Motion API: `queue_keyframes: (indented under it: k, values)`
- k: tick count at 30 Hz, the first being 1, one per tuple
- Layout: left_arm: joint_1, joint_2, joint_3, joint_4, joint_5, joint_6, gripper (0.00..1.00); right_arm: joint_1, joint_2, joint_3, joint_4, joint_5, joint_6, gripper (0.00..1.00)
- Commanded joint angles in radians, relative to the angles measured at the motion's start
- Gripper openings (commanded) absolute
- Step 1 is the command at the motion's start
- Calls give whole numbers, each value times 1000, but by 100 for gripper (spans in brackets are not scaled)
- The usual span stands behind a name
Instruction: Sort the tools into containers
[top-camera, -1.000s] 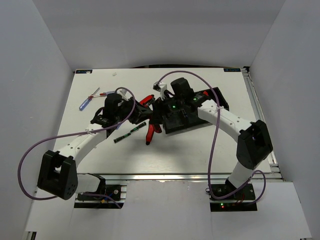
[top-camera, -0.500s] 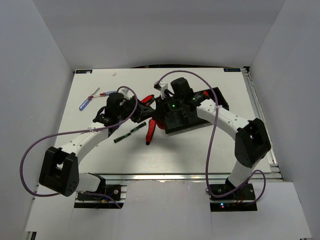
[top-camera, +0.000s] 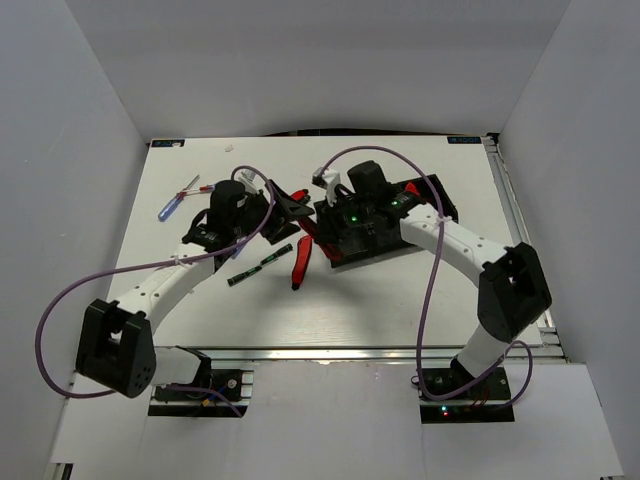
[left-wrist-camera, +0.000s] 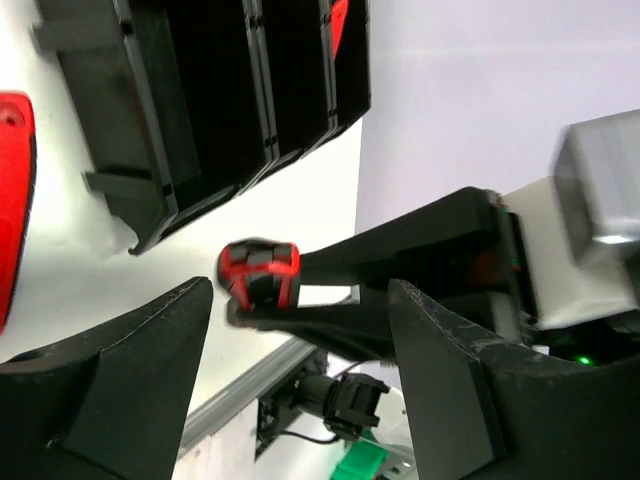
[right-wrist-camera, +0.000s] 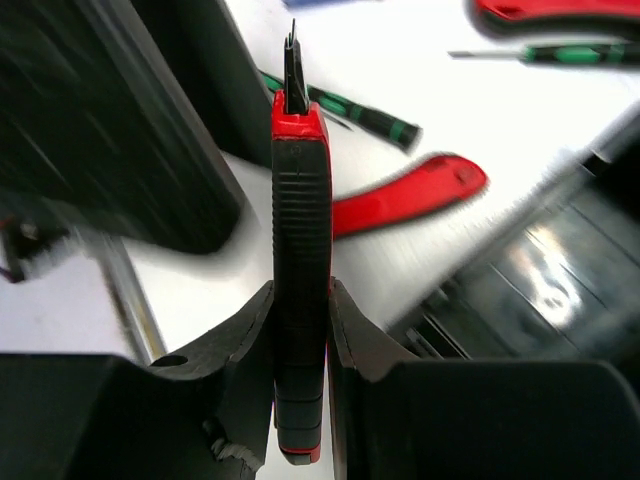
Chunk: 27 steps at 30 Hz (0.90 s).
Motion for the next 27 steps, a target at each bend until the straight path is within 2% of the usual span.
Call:
queue_keyframes:
  k: [1,4,13,18,23,27]
  values:
    - [8,-79,59,-41,-36,66,82,-37,-86,-32,-33,67,-96,0]
    - [25,-127,54,-99,-66,107,82,-128,-138,-66,-47,131,-154,0]
    - [41,-259,-67,-239,-125,187,80,-487,-202,-44,-65,145,-391,0]
    - [41,-310,-135,-248,-123,181,80,-554,-152,-70,25,257,-421,0]
    - [41,-316,-129,-291,-140,198,79,-585,-84,-90,134,369,-397,0]
    - [41,-323,-136,-312,-152,213,78,-597,-9,-64,157,424,-394,1]
